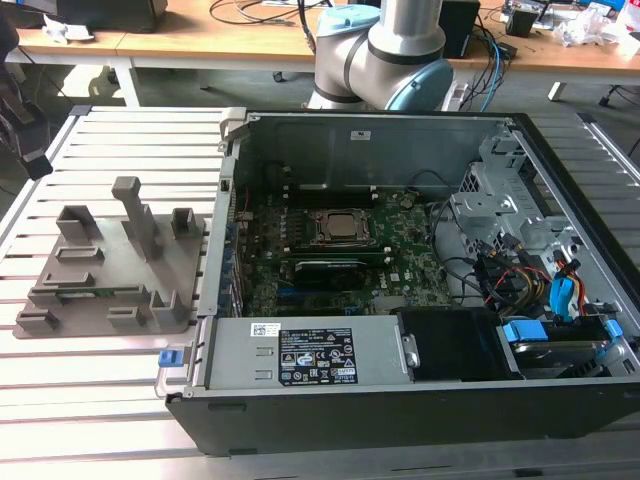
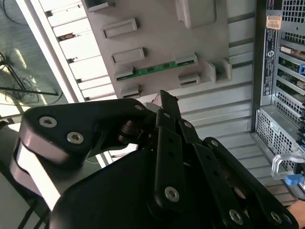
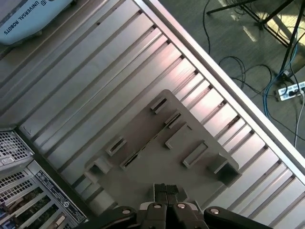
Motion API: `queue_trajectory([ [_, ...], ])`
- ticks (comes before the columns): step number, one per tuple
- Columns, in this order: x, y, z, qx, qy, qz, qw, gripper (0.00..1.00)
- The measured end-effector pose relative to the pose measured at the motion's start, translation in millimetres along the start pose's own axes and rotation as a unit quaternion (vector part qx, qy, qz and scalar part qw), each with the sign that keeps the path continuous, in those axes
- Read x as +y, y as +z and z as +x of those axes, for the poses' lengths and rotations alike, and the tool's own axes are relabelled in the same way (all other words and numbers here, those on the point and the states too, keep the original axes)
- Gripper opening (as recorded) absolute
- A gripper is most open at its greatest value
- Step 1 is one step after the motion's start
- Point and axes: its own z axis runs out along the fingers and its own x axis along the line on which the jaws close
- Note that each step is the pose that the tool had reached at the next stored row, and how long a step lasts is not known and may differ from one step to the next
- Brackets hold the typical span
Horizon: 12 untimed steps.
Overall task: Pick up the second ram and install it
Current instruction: 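Pick up the second ram and move it above second insertion slot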
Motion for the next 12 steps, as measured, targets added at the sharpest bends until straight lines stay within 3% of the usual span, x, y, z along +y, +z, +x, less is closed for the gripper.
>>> queue_trajectory([
  [5,0.0,0.0,0.0,0.0006,-0.035,-0.0003,0.9994,0.11],
  [11,0.0,0.0,-0.1,0.0012,-0.073,-0.0005,0.9974,0.11],
  [12,-0.1,0.0,0.0,0.0014,-0.083,-0.0006,0.9965,0.11],
])
